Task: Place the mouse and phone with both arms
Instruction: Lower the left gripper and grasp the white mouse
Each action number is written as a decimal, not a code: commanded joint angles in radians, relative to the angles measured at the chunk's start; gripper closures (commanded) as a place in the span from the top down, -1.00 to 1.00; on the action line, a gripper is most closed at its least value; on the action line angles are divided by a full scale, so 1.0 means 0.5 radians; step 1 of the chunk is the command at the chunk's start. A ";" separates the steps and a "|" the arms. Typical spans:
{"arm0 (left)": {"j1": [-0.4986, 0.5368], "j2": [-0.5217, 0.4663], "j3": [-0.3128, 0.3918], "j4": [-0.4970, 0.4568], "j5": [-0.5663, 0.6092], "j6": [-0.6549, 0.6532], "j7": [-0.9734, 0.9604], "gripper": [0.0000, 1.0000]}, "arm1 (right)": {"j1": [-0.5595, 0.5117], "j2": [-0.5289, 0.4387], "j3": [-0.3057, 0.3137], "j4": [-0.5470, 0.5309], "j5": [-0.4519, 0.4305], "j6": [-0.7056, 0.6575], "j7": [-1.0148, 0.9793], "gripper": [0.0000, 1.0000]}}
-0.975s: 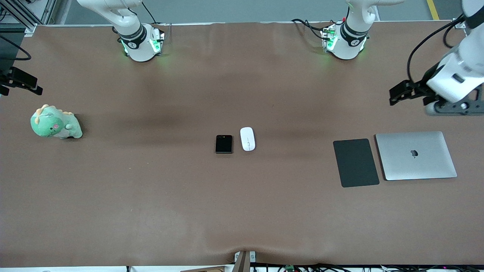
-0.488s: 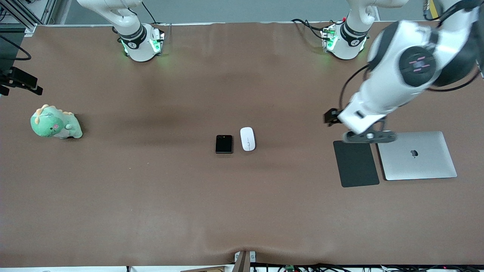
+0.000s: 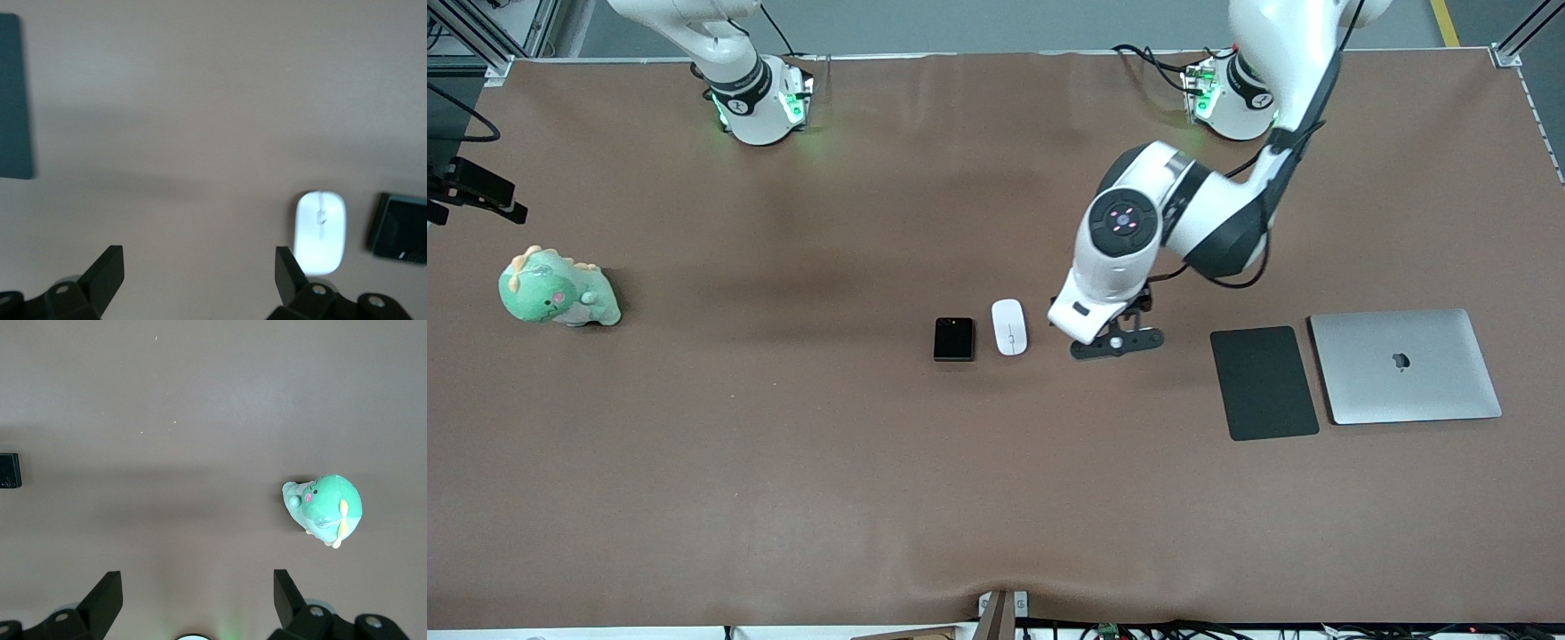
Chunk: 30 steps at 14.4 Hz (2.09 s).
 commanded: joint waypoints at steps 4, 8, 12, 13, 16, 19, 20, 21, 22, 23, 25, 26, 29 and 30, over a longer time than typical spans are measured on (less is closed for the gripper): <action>-0.158 0.341 0.009 0.217 0.022 0.309 -0.369 1.00 | -0.015 -0.023 0.002 -0.020 0.007 -0.020 0.008 1.00; -0.238 0.470 0.012 0.229 0.028 0.426 -0.440 1.00 | -0.037 -0.023 -0.001 -0.032 0.010 -0.017 0.014 1.00; -0.296 0.544 0.012 0.235 0.025 0.509 -0.489 1.00 | -0.043 0.004 -0.004 -0.032 0.007 -0.010 0.014 1.00; -0.306 0.550 0.012 0.232 0.025 0.515 -0.486 1.00 | -0.058 0.020 -0.004 -0.035 0.007 -0.007 0.011 1.00; -0.333 0.596 0.015 0.235 0.028 0.546 -0.486 1.00 | -0.077 0.050 -0.004 -0.032 0.007 -0.013 0.011 1.00; -0.346 0.626 0.015 0.232 0.031 0.549 -0.479 0.93 | -0.080 0.057 -0.004 -0.032 -0.011 -0.017 0.008 1.00; -0.349 0.642 0.015 0.232 0.031 0.549 -0.479 0.89 | -0.080 0.057 -0.004 -0.032 -0.014 -0.014 0.008 1.00; -0.361 0.648 0.015 0.232 0.031 0.552 -0.479 0.86 | -0.077 0.078 -0.004 -0.029 -0.020 -0.011 0.008 1.00; -0.367 0.648 0.015 0.232 0.034 0.549 -0.479 0.82 | -0.077 0.090 -0.004 -0.026 -0.023 0.002 0.008 1.00; -0.364 0.648 0.015 0.232 0.031 0.549 -0.476 0.79 | -0.077 0.093 -0.004 -0.020 -0.023 0.011 0.008 1.00; -0.367 0.657 0.015 0.229 0.031 0.549 -0.486 0.63 | -0.080 0.124 -0.004 -0.011 -0.042 0.020 0.008 1.00; -0.367 0.660 0.015 0.229 0.031 0.549 -0.483 0.58 | -0.077 0.127 -0.004 -0.008 -0.045 0.041 0.008 1.00; -0.367 0.660 0.015 0.229 0.040 0.549 -0.467 0.31 | -0.058 0.167 -0.004 -0.004 -0.048 0.088 0.008 1.00; -0.364 0.660 0.015 0.229 0.043 0.549 -0.458 0.28 | -0.046 0.185 -0.001 -0.004 -0.051 0.085 0.008 1.00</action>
